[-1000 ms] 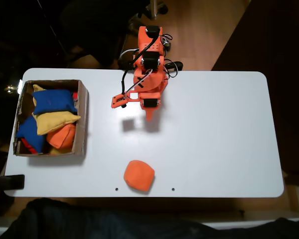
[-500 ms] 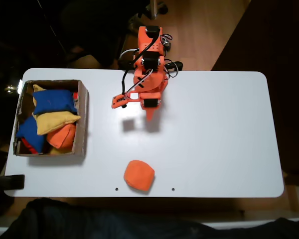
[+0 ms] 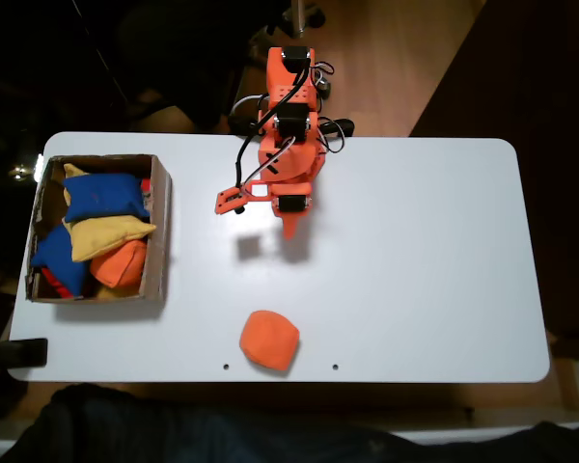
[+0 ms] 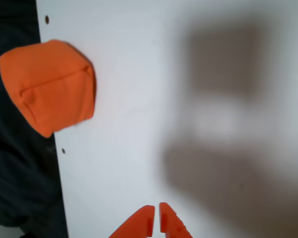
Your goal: Grasp a bag and put it in the box.
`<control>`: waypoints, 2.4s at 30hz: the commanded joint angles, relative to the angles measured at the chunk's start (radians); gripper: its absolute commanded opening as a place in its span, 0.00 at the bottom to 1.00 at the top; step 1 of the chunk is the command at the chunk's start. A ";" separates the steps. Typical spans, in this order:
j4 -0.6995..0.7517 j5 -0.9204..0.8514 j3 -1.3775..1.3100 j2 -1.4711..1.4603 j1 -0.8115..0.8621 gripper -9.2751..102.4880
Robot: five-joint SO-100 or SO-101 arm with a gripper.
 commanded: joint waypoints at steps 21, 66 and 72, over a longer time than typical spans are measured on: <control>0.025 0.052 -0.290 -0.279 -0.066 0.08; 0.089 0.071 -0.713 -0.770 -0.040 0.08; 0.089 0.074 -0.764 -0.833 -0.031 0.08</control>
